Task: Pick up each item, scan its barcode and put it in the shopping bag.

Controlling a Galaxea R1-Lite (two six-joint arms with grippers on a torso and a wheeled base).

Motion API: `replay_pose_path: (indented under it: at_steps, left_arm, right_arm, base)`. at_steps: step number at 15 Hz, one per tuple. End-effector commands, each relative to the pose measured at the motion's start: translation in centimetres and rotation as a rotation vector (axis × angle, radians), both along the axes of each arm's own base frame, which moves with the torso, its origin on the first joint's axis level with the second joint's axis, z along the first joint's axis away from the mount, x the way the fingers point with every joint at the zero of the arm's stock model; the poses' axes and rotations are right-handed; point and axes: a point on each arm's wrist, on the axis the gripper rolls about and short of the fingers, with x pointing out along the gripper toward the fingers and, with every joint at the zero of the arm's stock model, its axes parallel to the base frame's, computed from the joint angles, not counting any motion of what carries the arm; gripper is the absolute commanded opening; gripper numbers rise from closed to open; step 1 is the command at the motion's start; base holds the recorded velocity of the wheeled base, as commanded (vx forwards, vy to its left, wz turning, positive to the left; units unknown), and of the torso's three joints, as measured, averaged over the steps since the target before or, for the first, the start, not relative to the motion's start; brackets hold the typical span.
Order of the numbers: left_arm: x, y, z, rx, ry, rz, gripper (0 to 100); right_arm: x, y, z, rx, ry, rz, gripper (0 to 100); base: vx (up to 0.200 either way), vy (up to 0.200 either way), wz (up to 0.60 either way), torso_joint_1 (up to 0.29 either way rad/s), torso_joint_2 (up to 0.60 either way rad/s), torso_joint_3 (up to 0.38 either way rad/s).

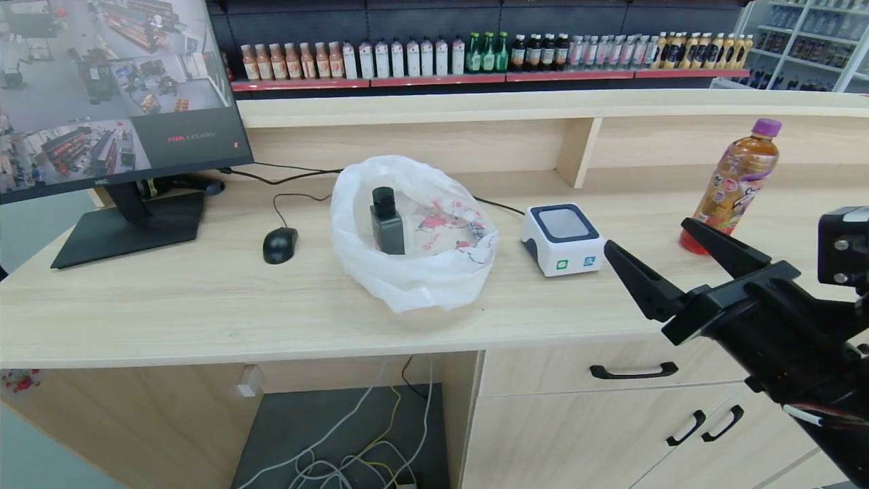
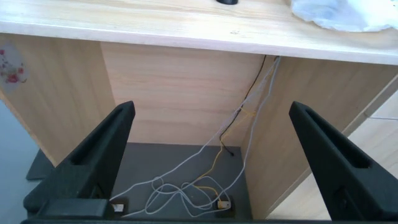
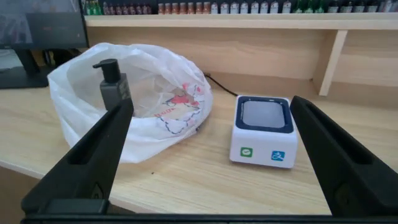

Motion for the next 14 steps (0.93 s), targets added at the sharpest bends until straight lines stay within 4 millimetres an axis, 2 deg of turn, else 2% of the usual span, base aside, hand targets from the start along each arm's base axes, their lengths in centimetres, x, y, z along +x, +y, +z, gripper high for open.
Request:
replay_pose_path:
  at_steps: [1,3,5,14]
  left_arm:
    - [0.0,0.0,0.0,-0.001,0.000,0.001,100]
    - [0.0,0.0,0.0,0.001,0.000,0.001,100]
    - [0.0,0.0,0.0,0.001,0.000,0.001,100]
    - [0.0,0.0,0.0,0.001,0.000,0.001,100]
  right_arm:
    - [1.0,0.5,-0.3,-0.003,0.013,-0.002,100]
    - [2.1,0.2,0.3,0.030,-0.001,-0.032,100]
    - [2.5,-0.3,0.3,0.042,0.002,-0.057,100]
    - [1.9,-0.5,0.0,0.030,0.012,-0.055,100]
  base:
    - [0.000,-0.200,0.00,0.007,0.00,-0.002]
    - [0.000,-0.200,0.00,0.000,0.00,-0.002]
    - [0.000,-0.200,0.00,0.000,0.00,0.007]
    - [0.000,-0.200,0.00,0.003,0.00,0.004]
